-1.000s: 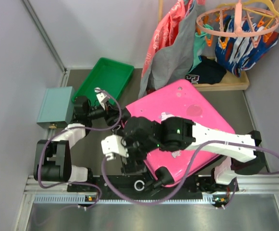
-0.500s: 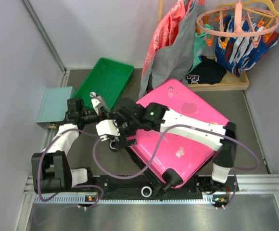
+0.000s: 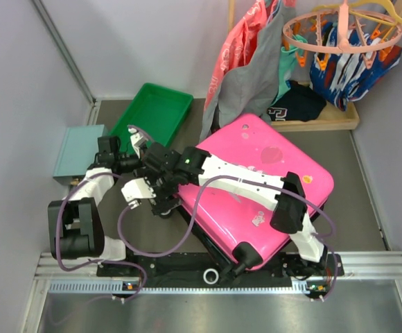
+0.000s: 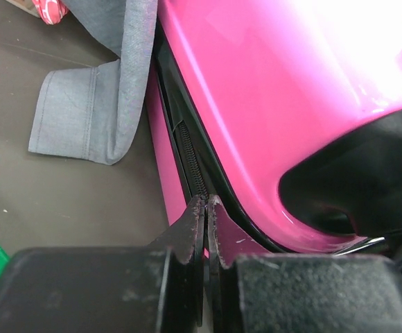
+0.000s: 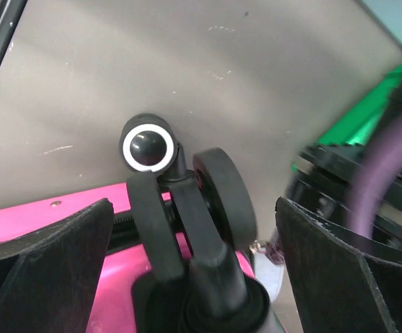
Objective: Open, take out, and arrange the luggage
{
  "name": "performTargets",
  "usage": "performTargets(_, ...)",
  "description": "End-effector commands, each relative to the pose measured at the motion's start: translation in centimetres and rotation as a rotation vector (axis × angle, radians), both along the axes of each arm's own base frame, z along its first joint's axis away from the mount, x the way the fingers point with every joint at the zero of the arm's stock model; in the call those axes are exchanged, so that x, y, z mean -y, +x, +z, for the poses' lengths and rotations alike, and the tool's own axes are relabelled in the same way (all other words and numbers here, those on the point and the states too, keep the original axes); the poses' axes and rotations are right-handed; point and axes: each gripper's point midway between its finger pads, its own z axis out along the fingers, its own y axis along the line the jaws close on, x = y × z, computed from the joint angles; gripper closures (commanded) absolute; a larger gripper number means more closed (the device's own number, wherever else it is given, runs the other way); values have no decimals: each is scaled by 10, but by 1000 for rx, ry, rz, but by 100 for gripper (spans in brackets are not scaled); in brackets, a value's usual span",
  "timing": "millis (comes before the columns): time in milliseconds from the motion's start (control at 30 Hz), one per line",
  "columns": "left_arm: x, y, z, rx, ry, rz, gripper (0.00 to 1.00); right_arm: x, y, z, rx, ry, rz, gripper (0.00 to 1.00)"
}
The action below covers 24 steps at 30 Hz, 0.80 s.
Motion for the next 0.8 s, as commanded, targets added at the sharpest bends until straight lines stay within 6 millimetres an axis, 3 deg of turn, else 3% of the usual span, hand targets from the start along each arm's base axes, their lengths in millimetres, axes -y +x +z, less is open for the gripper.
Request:
performTargets(0,-2,23,38,191,-7,-24,100,-3,5,-6,20,-36,12,1)
performTargets(100,-4,24,36,208,8,-11,100,3,7,-19,22,-86,2,3)
performTargets(167,-4,25,39,222,15,-6,100,4,5,-21,9,-95,-5,8)
performTargets(200,-5,26,40,225,18,-2,100,3,1,-22,-4,-98,0,15)
performTargets(233,-5,27,41,232,24,4,100,3,-2,-21,-8,-98,-1,38)
performTargets(333,-8,32,46,272,43,27,100,4,-15,-21,5,-110,16,76)
performTargets(433,-9,37,49,288,54,47,100,4,-33,-16,21,-112,46,100)
performTargets(533,-12,43,52,302,65,75,100,3,-59,-8,-12,-104,98,100)
performTargets(767,-13,51,61,337,70,102,100,8,-151,31,-107,-45,306,100)
